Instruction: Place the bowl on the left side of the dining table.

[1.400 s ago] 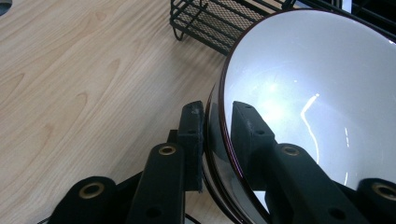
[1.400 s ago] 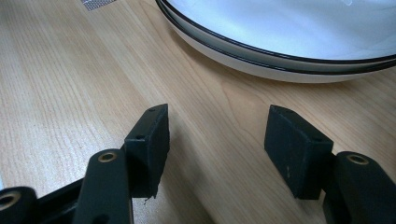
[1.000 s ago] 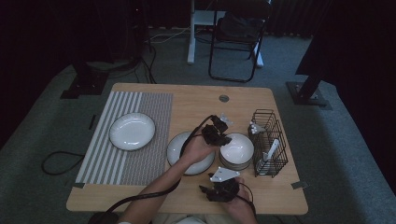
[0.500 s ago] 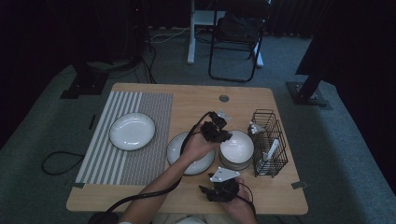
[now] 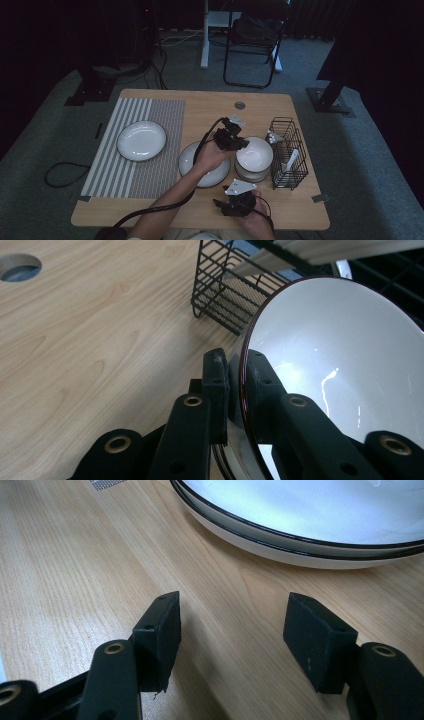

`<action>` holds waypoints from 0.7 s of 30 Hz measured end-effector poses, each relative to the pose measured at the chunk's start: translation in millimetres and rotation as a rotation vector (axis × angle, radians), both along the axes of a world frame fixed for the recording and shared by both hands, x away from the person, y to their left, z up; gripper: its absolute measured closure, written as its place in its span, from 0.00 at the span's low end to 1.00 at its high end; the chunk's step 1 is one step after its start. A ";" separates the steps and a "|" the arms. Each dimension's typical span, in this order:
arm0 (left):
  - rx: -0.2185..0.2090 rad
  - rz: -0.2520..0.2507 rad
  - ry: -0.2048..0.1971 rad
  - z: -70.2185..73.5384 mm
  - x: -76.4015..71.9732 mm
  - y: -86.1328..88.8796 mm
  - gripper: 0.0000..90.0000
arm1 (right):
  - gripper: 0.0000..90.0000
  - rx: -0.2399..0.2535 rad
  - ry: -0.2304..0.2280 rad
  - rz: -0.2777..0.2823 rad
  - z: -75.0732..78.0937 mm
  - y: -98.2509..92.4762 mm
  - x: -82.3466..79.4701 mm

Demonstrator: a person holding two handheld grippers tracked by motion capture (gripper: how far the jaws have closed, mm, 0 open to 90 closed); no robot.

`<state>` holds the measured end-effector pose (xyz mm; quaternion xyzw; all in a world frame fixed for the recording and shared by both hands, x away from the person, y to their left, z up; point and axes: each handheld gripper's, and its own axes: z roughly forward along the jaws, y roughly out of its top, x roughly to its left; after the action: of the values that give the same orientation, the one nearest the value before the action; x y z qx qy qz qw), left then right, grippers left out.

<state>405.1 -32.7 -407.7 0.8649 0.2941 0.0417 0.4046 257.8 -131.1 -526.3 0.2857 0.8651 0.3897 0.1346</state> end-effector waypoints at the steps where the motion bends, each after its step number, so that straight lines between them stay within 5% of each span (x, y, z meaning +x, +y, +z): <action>1: -0.002 0.001 0.000 1.3 0.0 0.9 0.92 | 0.44 0.002 0.001 -0.001 0.0 0.1 -0.1; 9: -0.041 0.026 -0.001 7.1 1.8 13.0 0.92 | 0.44 0.000 0.000 -0.001 0.0 0.0 0.0; 21: -0.094 0.103 -0.010 20.4 11.1 54.3 0.92 | 0.44 -0.002 0.000 -0.001 -0.1 0.0 0.1</action>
<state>416.1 21.6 -387.2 0.8283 0.3381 0.0529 0.4437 257.9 -131.1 -526.3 0.2858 0.8654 0.3889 0.1349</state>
